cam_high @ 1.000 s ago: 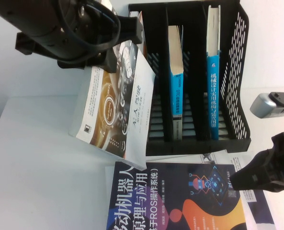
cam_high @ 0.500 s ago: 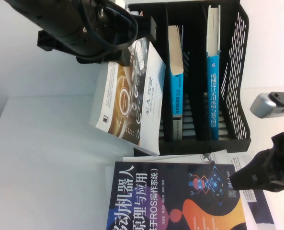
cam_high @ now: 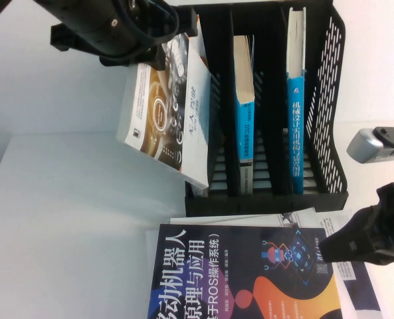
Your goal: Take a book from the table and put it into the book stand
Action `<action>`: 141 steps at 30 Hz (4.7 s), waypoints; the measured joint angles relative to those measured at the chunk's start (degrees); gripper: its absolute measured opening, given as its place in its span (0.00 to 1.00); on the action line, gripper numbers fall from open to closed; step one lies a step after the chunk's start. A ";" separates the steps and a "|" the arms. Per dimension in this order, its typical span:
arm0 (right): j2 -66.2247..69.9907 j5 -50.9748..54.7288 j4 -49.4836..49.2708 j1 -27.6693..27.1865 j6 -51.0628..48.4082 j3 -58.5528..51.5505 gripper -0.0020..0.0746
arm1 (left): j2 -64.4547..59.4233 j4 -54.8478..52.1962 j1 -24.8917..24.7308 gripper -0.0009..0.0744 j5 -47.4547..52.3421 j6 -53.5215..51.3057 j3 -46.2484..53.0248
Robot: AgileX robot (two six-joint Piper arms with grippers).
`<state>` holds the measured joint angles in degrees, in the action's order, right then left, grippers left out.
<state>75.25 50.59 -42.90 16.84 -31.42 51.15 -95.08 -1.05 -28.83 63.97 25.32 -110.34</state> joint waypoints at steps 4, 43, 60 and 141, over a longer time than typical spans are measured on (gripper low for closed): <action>0.00 -0.37 0.02 0.00 0.03 0.00 0.02 | -3.52 1.05 0.00 0.15 -0.50 -2.14 -4.87; -0.54 -0.57 2.27 0.00 0.03 0.00 0.02 | -13.93 -1.97 0.34 0.18 7.51 -7.46 -32.36; -29.26 -13.15 31.33 -2.07 22.57 -7.58 0.02 | 7.66 6.02 -5.35 0.01 -1.02 -13.54 8.88; -63.77 -17.39 36.26 -2.15 26.88 -37.91 0.02 | 95.79 30.55 25.10 0.01 -41.18 -34.38 110.98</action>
<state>11.48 33.19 -6.63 14.69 -4.54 13.24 0.72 29.51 -3.72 22.79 -9.06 0.64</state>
